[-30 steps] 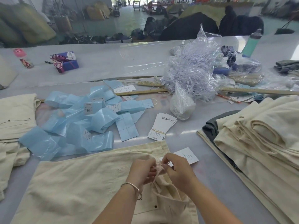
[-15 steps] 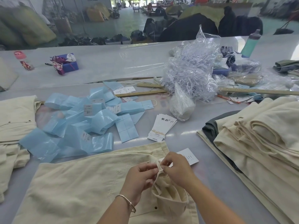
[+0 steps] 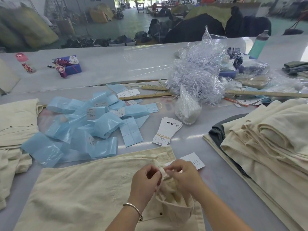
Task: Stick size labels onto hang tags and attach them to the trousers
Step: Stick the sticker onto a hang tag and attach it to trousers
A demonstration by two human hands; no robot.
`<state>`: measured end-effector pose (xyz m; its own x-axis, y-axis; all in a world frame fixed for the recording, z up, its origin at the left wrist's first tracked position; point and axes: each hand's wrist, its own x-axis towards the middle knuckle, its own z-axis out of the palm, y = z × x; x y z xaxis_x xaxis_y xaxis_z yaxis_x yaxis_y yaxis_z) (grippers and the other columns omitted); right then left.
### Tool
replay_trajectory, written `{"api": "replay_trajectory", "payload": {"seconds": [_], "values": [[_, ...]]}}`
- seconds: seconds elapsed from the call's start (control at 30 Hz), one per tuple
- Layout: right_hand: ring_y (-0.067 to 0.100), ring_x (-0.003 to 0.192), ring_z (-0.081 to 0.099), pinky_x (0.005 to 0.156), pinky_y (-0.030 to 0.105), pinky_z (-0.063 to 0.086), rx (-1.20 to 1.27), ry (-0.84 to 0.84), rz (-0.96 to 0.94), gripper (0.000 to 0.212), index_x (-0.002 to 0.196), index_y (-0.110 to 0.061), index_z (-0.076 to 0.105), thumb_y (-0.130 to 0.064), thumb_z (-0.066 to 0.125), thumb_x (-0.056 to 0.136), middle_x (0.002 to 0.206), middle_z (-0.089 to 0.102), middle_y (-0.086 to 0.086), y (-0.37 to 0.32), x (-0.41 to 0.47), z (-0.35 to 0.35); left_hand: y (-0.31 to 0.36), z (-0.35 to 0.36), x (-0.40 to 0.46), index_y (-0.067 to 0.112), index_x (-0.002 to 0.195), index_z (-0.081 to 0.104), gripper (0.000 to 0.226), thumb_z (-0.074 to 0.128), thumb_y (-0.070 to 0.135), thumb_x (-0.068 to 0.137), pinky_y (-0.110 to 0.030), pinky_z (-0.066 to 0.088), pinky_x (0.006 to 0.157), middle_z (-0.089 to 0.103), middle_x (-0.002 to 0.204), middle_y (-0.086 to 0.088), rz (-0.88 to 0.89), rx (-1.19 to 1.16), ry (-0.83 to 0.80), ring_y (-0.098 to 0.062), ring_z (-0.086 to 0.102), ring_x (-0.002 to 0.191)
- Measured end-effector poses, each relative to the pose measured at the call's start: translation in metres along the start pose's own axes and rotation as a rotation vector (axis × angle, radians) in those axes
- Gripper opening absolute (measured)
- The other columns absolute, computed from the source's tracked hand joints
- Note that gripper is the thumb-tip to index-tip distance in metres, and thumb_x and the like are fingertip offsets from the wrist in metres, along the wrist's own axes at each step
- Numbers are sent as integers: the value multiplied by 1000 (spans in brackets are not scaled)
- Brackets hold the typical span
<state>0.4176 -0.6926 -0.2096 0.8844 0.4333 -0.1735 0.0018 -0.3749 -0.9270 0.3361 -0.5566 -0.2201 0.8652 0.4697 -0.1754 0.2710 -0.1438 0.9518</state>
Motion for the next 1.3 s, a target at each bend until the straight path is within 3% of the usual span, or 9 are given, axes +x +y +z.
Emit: {"api": "replay_trajectory", "payload": {"seconds": [0.17, 0.37, 0.53, 0.63, 0.73, 0.9, 1.0, 1.13, 1.3], "values": [[15, 70, 58, 57, 16, 42, 39, 332, 94, 35, 85, -18, 73, 12, 53, 80, 82, 69, 5, 19, 15, -49, 6, -6, 4, 9, 73, 57, 17, 58, 2, 88, -20, 40, 42, 74, 87, -9, -129, -319, 23, -14, 66, 61], [2, 113, 44, 99, 26, 37, -476, -42, -60, 47, 114, -29, 64, -10, 69, 72, 117, 53, -21, 35, 15, -43, 14, -8, 7, 9, 75, 57, 15, 60, 1, 86, -17, 34, 41, 73, 95, -19, -170, -563, -55, -15, 63, 57], [17, 103, 58, 91, 33, 42, -727, -69, -196, 41, 98, -21, 71, -1, 50, 70, 100, 69, -5, 29, 20, -37, 23, -10, 9, 14, 68, 53, 13, 65, 10, 73, -19, 41, 47, 74, 103, -12, -99, -527, -78, -19, 70, 72], [18, 75, 62, 81, 32, 42, -664, 109, -241, 29, 76, -18, 75, -3, 50, 69, 73, 71, -7, 18, 27, -49, 29, -13, 13, 13, 72, 50, 16, 66, 13, 71, -19, 40, 45, 74, 93, -18, -82, -568, -82, -19, 67, 62], [6, 56, 44, 75, 31, 32, -677, 209, -216, 27, 64, -26, 56, -3, 51, 77, 50, 50, -14, 7, 31, -60, 33, -14, 15, 19, 68, 59, 14, 67, 10, 74, -20, 39, 44, 68, 74, -15, -54, -567, -82, -17, 58, 52], [12, 80, 49, 80, 29, 32, -693, -38, 102, 15, 95, -25, 51, -16, 48, 84, 78, 55, -13, 7, 32, -65, 35, -11, 15, 16, 73, 69, 18, 69, 2, 84, -22, 44, 48, 65, 69, -11, 11, -441, -83, -16, 56, 53], [13, 98, 48, 86, 30, 34, -720, 35, -16, 24, 95, -27, 51, -12, 59, 78, 96, 52, -13, 24, 21, -61, 34, -8, 13, 15, 79, 75, 15, 69, 2, 85, -21, 46, 49, 69, 71, -9, 22, -358, -71, -15, 59, 56], [13, 85, 51, 82, 36, 42, -532, 113, -149, 35, 70, -36, 50, -7, 67, 76, 83, 57, -14, 34, 5, -46, 31, -2, 10, 18, 82, 79, 21, 67, 2, 88, -20, 45, 51, 69, 68, -2, 21, -274, -67, -12, 59, 56], [8, 79, 56, 78, 37, 49, -355, 155, -116, 11, 77, -25, 63, -24, 74, 78, 77, 62, -12, 38, -2, -29, 33, 2, 5, 17, 86, 78, 19, 65, 3, 89, -18, 45, 54, 68, 67, 1, 27, -251, -63, -10, 58, 56]]}}
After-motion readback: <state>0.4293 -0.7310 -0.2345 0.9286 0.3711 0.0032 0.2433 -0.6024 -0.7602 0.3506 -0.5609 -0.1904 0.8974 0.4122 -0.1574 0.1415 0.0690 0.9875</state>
